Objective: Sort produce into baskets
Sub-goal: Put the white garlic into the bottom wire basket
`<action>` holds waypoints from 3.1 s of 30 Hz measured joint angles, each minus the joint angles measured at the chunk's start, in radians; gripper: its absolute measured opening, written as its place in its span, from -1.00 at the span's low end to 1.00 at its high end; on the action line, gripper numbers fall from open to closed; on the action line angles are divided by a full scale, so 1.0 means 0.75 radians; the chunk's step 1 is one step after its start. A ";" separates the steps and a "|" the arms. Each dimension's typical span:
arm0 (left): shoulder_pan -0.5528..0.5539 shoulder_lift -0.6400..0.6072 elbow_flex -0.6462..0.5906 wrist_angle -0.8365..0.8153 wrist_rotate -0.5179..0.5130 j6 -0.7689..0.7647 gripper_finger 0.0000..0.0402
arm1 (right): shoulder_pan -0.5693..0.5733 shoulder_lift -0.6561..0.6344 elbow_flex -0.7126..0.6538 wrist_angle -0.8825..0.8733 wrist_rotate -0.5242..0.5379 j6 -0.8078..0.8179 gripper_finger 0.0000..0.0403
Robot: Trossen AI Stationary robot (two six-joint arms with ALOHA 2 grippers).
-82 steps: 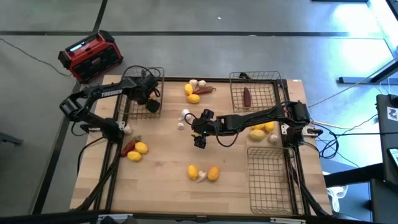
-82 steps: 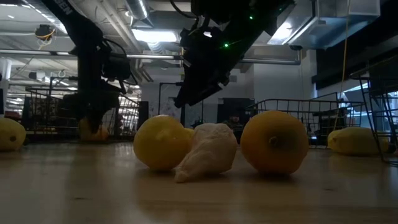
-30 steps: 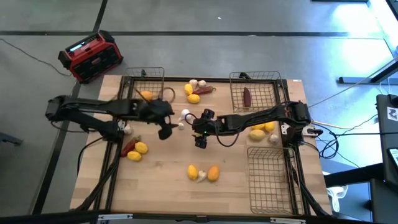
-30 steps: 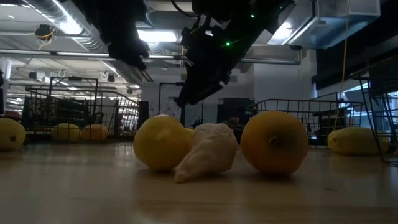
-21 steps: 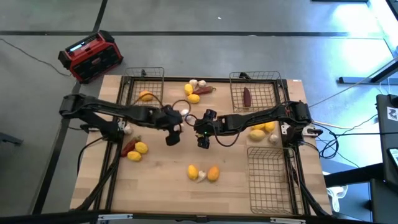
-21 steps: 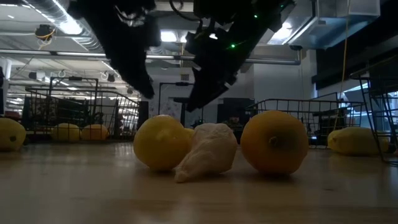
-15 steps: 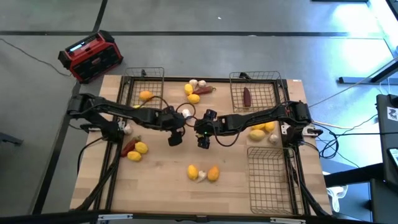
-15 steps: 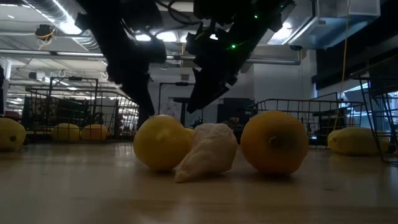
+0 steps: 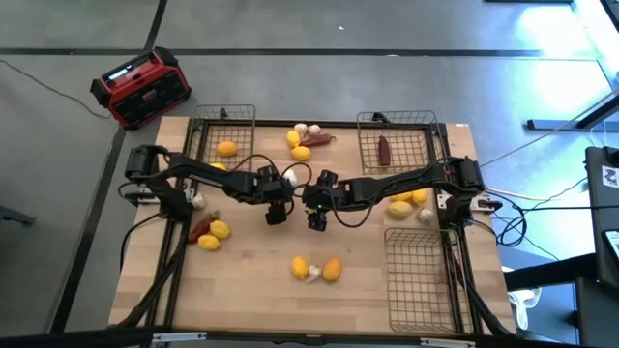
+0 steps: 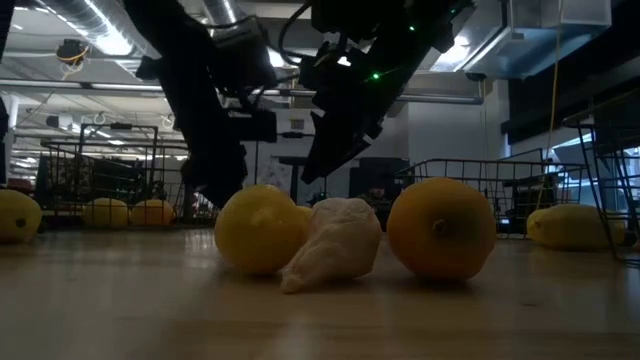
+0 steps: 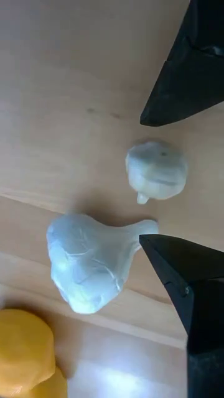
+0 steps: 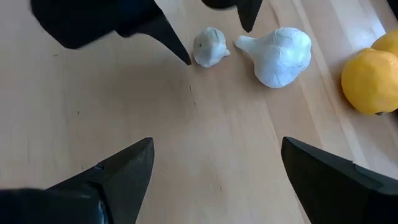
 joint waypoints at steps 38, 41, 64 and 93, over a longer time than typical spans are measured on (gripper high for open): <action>-0.018 -0.080 0.035 -0.023 0.195 0.020 -0.38 | 0.000 -0.001 0.002 0.141 -0.102 0.027 0.72; -0.060 -0.161 0.044 -0.037 0.195 0.015 -0.38 | 0.000 -0.007 0.002 0.116 -0.121 0.032 0.72; -0.297 -0.370 0.052 0.152 0.197 -0.029 -0.37 | 0.104 -0.132 0.001 0.260 -0.226 -0.187 0.60; -0.307 -0.370 0.051 0.169 0.190 -0.010 -0.37 | 0.104 -0.130 -0.002 0.310 -0.229 -0.150 -0.48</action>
